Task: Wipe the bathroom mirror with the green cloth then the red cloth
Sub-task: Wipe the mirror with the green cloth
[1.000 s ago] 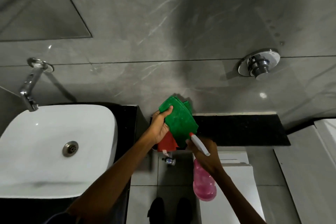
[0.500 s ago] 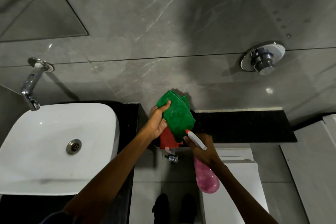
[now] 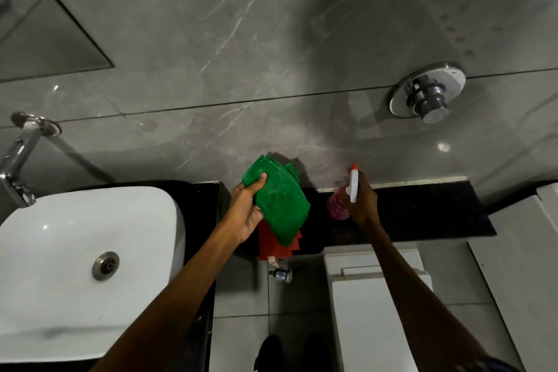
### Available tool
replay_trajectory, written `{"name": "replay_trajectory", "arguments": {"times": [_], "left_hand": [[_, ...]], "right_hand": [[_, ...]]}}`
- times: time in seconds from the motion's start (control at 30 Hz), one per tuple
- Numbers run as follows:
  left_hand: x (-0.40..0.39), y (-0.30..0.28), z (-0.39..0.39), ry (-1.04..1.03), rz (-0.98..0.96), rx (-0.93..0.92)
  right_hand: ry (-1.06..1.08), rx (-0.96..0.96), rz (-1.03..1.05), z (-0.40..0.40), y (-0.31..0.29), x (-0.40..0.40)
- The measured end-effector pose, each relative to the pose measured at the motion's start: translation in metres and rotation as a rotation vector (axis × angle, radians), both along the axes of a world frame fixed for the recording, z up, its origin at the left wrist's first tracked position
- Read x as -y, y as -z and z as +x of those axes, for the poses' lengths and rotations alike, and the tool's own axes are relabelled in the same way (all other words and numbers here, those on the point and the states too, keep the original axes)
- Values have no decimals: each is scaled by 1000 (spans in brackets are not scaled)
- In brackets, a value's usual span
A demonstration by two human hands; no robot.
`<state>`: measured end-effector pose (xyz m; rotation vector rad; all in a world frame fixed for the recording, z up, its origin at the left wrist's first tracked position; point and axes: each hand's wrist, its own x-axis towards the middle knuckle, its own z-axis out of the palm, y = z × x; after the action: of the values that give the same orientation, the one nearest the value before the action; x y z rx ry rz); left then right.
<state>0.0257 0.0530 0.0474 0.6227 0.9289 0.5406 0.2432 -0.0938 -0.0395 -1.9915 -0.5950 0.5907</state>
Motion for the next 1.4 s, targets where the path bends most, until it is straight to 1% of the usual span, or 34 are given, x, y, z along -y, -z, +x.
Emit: {"name": "replay_trajectory", "arguments": {"times": [0.07, 0.17, 0.2, 0.23, 0.27, 0.3, 0.33, 0.37, 0.4, 0.47, 0.5, 0.53, 0.6, 0.63, 0.67, 0.73, 0.8, 0.87, 0.9, 0.97, 1.03, 1.07, 1.1, 1.17, 1.23, 1.33, 1.4], "left_hand": [[-1, -2, -4, 8, -1, -7], [1, -11, -14, 22, -17, 0], [1, -16, -19, 37, -17, 1], [0, -22, -25, 59, -18, 1], [-1, -28, -32, 87, -23, 1], [-4, -40, -45, 112, -12, 3], [-4, -49, -55, 152, -6, 5], [-8, -63, -66, 187, 12, 5], [-11, -74, -71, 221, 24, 12], [-24, -109, -91, 263, 80, 60], [-31, -128, -102, 271, 111, 98], [-42, -153, -116, 266, 163, 136], [-64, -204, -141, 216, 303, 169], [-75, -228, -150, 169, 383, 168], [-87, -250, -160, 113, 485, 146], [-120, -306, -193, 4, 770, 98], [-150, -355, -226, -94, 1034, 32], [-184, -390, -262, -210, 1267, -32], [-201, -403, -277, -271, 1380, -98], [-237, -421, -310, -396, 1614, -273], [-275, -434, -339, -491, 1836, -514], [-293, -441, -352, -524, 1908, -627], [-310, -447, -364, -540, 1937, -716], [-340, -456, -385, -557, 1949, -826], [-368, -467, -398, -563, 1985, -925], [-398, -478, -396, -547, 2003, -1006], [-411, -479, -383, -583, 1992, -1067]], "right_hand": [[-3, -29, -29, 2, 0, -1], [-133, -76, -142, -6, -12, 3], [-149, -45, -192, -12, -18, 6], [-124, 36, -209, -21, -25, 10], [-66, 133, -172, -32, -31, 13], [-36, 206, -66, -50, -48, 10], [-64, 210, 57, -67, -64, 8], [-161, 121, 160, -83, -92, -1], [-325, -51, 204, -98, -118, -10], [-676, -424, 172, -130, -173, -35], [-752, -549, 140, -143, -194, -47], [-779, -604, 142, -158, -215, -64], [-813, -601, 207, -188, -250, -99], [-802, -560, 236, -202, -269, -115], [-778, -528, 262, -216, -286, -130], [-732, -452, 358, -251, -340, -168], [-672, -346, 483, -278, -397, -198], [-553, -221, 622, -304, -455, -223], [-477, -159, 694, -314, -483, -233], [-305, 22, 834, -337, -535, -251], [-103, 305, 937, -354, -575, -268], [-12, 454, 946, -360, -589, -279], [71, 584, 926, -363, -600, -290], [152, 814, 779, -366, -614, -318], [79, 1000, 610, -364, -618, -346], [49, 1424, 332, -342, -612, -372], [62, 1633, 277, -323, -605, -383]]}}
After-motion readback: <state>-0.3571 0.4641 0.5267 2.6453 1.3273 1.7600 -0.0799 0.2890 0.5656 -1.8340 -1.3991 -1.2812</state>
